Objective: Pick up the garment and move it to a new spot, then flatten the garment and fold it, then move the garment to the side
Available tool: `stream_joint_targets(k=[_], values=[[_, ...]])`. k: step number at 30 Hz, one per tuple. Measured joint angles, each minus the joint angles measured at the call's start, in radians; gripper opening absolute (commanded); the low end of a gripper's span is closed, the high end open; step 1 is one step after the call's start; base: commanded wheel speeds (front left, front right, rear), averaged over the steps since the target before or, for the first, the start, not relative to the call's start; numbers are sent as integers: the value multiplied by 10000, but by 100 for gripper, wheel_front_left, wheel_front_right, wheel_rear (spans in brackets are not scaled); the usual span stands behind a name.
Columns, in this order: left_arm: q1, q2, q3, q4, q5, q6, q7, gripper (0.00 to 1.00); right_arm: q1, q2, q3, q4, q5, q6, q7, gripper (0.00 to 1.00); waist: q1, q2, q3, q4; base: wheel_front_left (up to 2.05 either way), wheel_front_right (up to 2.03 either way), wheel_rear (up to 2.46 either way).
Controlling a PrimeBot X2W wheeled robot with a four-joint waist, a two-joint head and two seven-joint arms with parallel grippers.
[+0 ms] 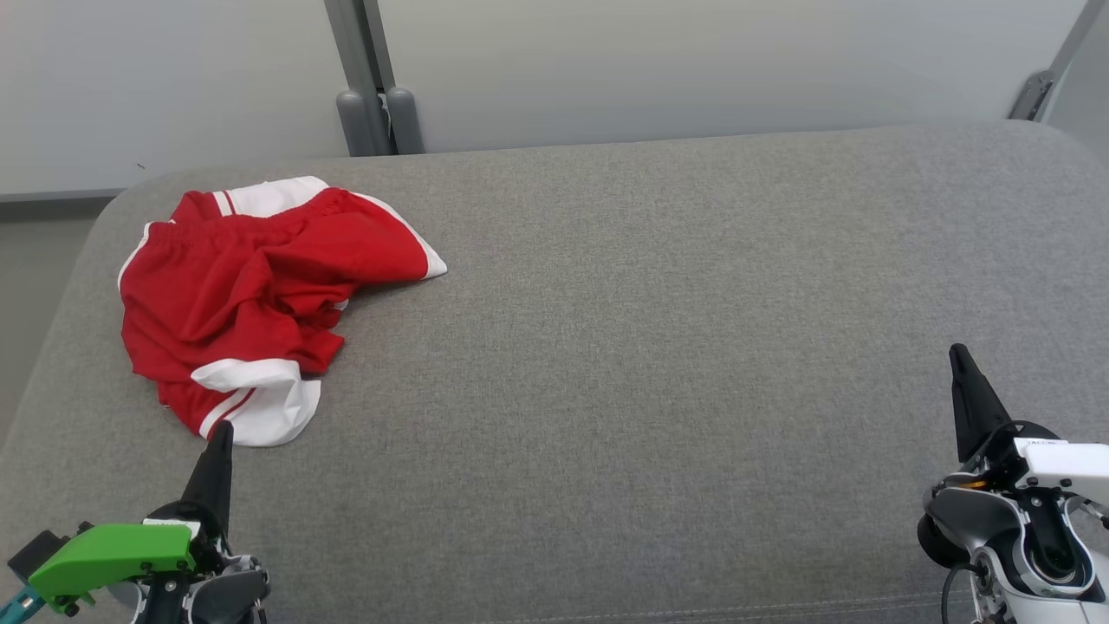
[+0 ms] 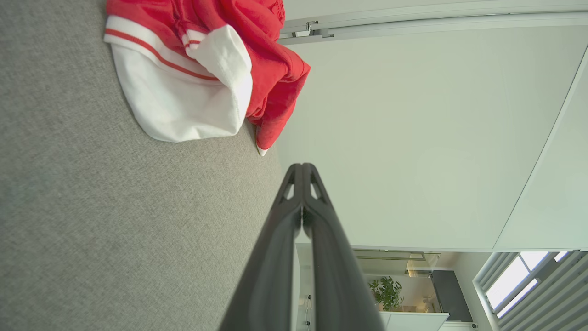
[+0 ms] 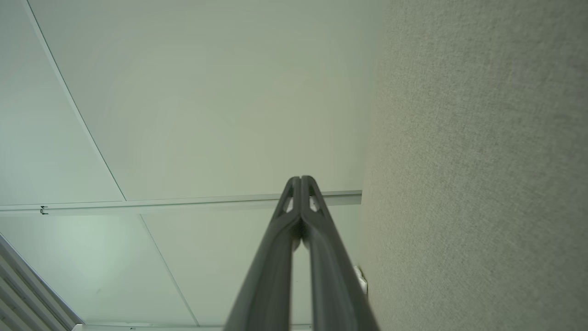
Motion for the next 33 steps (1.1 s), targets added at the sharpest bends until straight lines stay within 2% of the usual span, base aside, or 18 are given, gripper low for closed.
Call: stream_joint_targets(k=[33], values=[[0,-19,17,0,4,0,2,0,0,17,-17,0,-12,0,44,0,0,0,0,0,0,0,0]])
